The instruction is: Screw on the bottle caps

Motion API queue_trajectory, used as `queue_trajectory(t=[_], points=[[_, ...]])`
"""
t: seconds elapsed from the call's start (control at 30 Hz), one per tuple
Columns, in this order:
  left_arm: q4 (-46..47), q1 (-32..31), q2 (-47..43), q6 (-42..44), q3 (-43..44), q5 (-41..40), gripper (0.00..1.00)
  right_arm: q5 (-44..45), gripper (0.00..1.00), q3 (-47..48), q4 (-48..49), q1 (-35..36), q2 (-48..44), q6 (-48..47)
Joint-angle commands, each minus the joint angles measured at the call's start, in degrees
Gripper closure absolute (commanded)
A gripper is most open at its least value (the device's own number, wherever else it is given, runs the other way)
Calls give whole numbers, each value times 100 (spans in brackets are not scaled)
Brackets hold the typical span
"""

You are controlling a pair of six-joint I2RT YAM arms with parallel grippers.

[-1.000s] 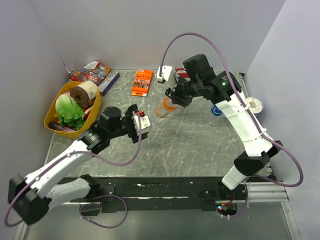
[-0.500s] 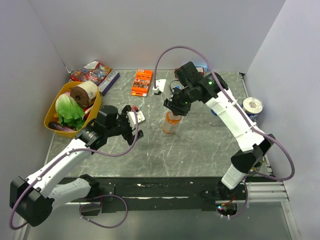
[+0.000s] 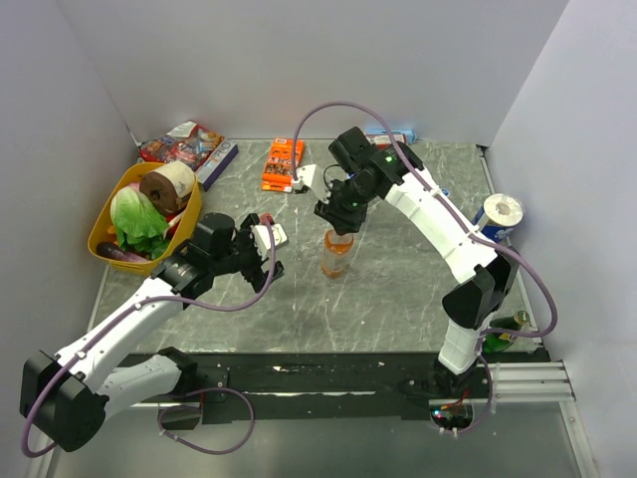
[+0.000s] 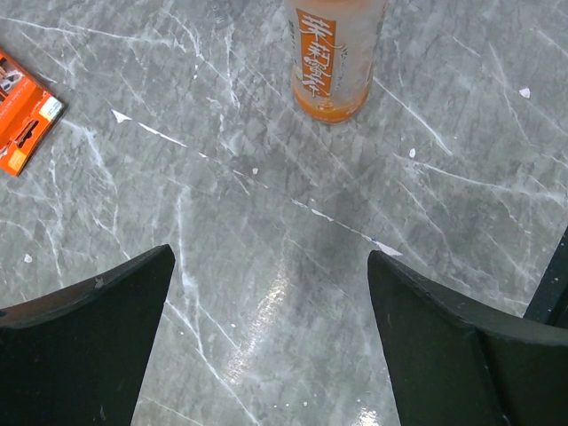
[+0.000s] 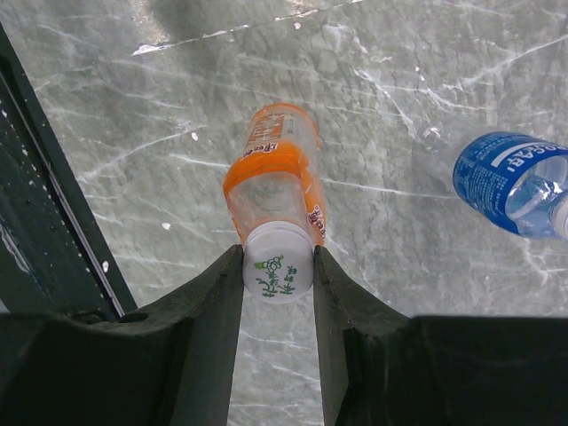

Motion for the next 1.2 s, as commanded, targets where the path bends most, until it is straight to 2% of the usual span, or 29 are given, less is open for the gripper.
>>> queue_trajectory(t=[0.0,0.33,0.43,0.53,0.67,0.73,0.77,0.87,1.1,1.17], points=[[154,28,-93,-50,-43,-1,4,-18,100,53,51,-21,20,-88],[233,46,-5,-94,-43,113,4,-89,100,-53,42,-21,187,-18],[251,55,12,-103,-34,157,4,-89,97,-35,51,-30,231,9],[277,63,21,-94,-43,175,4,-45,88,-18,51,-21,292,26],[303,64,12,-94,-69,175,4,52,65,35,86,-21,310,70],[312,63,12,-94,-78,183,4,113,60,53,130,-30,319,79],[321,72,12,-94,-87,183,4,140,50,88,139,-30,319,96],[330,72,21,-103,-61,218,4,210,44,158,174,-21,354,97],[303,81,56,-59,10,385,4,272,39,422,166,-30,468,61],[286,81,56,-51,10,403,4,254,35,492,165,-21,512,61]])
